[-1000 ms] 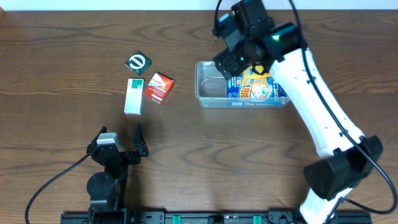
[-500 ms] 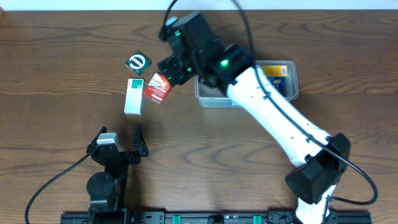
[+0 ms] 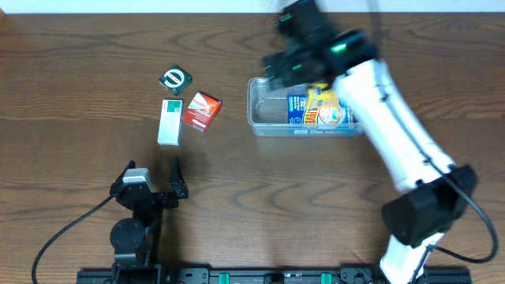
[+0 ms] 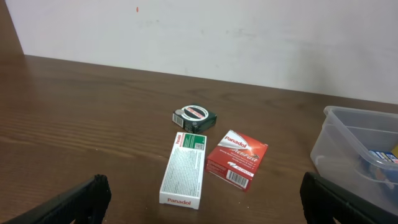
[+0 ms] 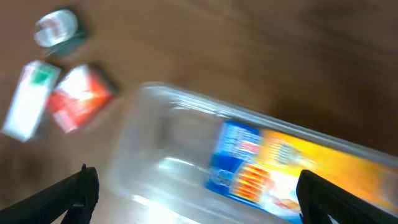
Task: Pack container
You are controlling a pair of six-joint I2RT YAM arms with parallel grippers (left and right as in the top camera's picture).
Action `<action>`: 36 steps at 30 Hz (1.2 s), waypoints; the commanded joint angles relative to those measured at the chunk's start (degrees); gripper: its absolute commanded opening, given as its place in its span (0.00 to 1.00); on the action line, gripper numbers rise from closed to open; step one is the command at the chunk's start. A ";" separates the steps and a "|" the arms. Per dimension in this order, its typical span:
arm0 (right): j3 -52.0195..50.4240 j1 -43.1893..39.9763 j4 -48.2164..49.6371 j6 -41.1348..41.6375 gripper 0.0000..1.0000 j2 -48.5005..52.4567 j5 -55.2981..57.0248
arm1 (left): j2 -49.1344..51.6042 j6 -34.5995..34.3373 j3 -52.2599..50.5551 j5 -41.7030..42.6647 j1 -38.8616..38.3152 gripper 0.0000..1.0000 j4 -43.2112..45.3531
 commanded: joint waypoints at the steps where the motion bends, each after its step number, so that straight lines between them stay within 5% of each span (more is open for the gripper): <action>1: 0.50 -7.10 -2.27 2.93 0.99 -2.78 1.09 | -0.09 0.35 -0.98 0.00 0.26 0.98 -1.92; 11: 0.46 -26.25 -10.01 4.33 0.99 -2.78 1.14 | -0.09 0.35 -0.98 0.02 0.26 0.98 -1.90; 22: 0.35 -32.70 -12.96 4.15 0.99 -2.78 5.60 | 1.92 -4.17 2.01 0.02 0.28 0.98 -5.68; 29: 0.37 -32.70 -12.96 4.15 0.99 -2.78 5.60 | 19.34 -4.20 16.70 0.02 0.28 0.98 -10.19; 36: 0.37 -32.70 -12.96 4.15 0.99 -2.78 5.60 | 47.23 -3.56 37.46 0.04 0.28 0.98 -17.94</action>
